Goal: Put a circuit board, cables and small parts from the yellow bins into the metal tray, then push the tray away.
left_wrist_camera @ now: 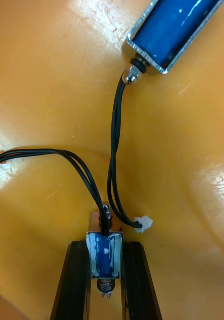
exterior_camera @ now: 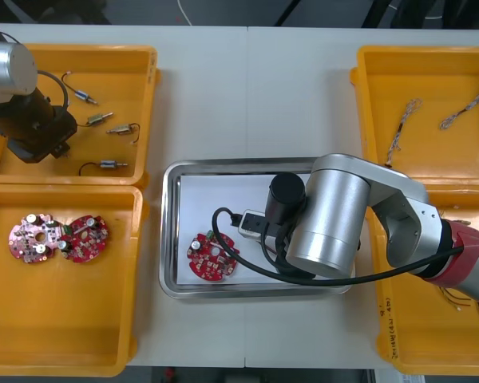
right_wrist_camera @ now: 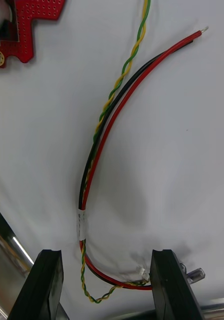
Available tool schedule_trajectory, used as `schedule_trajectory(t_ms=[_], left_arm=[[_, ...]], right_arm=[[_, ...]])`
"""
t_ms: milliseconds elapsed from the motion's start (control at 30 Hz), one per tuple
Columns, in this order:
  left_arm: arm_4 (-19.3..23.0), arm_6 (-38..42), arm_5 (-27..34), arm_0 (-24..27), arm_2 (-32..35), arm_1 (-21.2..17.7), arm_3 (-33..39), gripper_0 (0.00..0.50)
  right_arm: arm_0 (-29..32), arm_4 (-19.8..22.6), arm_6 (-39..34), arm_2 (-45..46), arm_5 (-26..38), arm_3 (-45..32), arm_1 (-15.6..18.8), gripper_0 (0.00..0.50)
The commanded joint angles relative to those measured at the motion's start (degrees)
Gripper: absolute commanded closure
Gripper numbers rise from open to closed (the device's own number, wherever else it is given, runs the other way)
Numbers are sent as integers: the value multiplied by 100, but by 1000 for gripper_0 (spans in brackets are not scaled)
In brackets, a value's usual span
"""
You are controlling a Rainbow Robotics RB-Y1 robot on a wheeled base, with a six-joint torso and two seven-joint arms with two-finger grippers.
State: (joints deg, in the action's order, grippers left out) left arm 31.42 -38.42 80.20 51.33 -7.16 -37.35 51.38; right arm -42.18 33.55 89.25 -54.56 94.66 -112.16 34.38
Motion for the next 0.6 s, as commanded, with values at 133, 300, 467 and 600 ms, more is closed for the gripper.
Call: schedule_trajectory(t_ms=[133,300,467,600], left_arm=[[22,-183,654,220,338,-123,601,500],[-22,-236,1340,220,602,-272,1146,500],[4,-297,1815,220,698,-431,1629,500],[66,-350,2157,220,707,-527,2157,500]], right_arm=[[43,160,23,561,694,-737,51,0],[-53,564,14,1229,1309,-1000,-19,0],[-317,802,-12,1870,1534,-1255,-151,0],[-458,1197,-30,2573,1534,-1290,-256,0]])
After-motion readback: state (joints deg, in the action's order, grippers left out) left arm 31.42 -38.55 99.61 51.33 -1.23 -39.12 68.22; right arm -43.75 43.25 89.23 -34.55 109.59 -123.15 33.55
